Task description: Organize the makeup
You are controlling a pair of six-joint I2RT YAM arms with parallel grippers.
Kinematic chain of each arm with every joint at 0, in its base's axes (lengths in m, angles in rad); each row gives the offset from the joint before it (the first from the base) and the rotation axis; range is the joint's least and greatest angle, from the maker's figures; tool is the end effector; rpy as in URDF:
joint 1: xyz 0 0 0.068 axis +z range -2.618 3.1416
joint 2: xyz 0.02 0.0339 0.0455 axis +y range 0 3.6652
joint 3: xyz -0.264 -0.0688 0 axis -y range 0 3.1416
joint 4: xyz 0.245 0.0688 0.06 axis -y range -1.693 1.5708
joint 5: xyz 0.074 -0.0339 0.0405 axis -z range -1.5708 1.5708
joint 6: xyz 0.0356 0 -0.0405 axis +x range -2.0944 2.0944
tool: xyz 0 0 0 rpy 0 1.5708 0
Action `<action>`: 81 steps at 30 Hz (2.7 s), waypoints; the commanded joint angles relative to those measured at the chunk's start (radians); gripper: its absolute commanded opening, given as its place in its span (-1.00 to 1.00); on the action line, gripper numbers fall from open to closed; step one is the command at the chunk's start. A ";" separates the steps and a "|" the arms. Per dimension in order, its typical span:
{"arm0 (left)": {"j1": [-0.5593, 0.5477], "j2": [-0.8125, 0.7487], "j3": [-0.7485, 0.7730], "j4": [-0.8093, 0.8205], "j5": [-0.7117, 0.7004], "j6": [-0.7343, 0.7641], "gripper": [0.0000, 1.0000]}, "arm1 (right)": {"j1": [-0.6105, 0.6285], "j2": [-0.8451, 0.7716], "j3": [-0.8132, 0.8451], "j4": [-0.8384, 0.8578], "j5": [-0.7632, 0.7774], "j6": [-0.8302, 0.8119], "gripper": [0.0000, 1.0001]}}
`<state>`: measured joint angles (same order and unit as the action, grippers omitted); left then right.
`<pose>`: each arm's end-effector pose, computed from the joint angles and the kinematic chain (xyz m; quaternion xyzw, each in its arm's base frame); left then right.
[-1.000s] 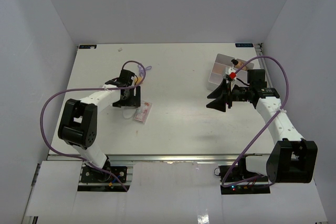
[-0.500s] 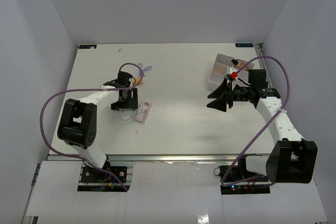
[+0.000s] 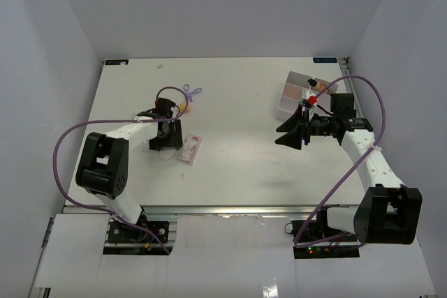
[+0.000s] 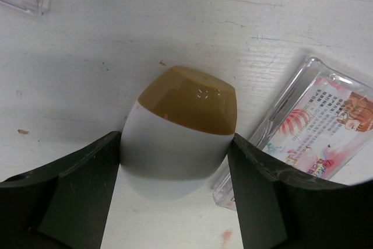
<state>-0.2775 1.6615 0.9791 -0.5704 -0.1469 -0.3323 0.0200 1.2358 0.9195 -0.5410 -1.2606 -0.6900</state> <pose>0.2958 -0.0788 0.1647 -0.0386 0.9840 0.0217 0.1724 0.2395 0.0387 0.2795 -0.4561 0.6382 0.4288 0.4480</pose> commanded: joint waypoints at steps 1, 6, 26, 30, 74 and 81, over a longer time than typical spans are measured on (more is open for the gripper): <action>0.001 -0.021 -0.010 -0.003 0.008 -0.002 0.47 | -0.008 -0.025 -0.004 0.023 -0.036 -0.002 0.19; 0.001 -0.063 -0.006 0.004 -0.001 -0.002 0.06 | -0.008 -0.024 -0.004 0.023 -0.036 -0.002 0.19; -0.317 -0.317 -0.063 0.564 0.538 -0.072 -0.68 | 0.057 0.152 0.154 0.172 0.126 0.594 0.55; -0.417 -0.224 -0.013 0.628 0.491 -0.030 -0.69 | 0.076 0.220 0.192 0.211 0.060 0.751 0.64; -0.566 0.000 0.222 0.577 0.336 0.092 0.57 | 0.225 0.332 0.262 0.133 0.380 0.752 -0.75; -0.554 -0.119 0.187 0.450 0.288 0.123 0.96 | 0.156 0.313 0.361 0.112 0.505 0.624 -0.84</action>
<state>-0.8402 1.6702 1.1800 -0.0283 0.1804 -0.2422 0.2250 1.5669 1.1845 -0.4360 -0.8315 0.0381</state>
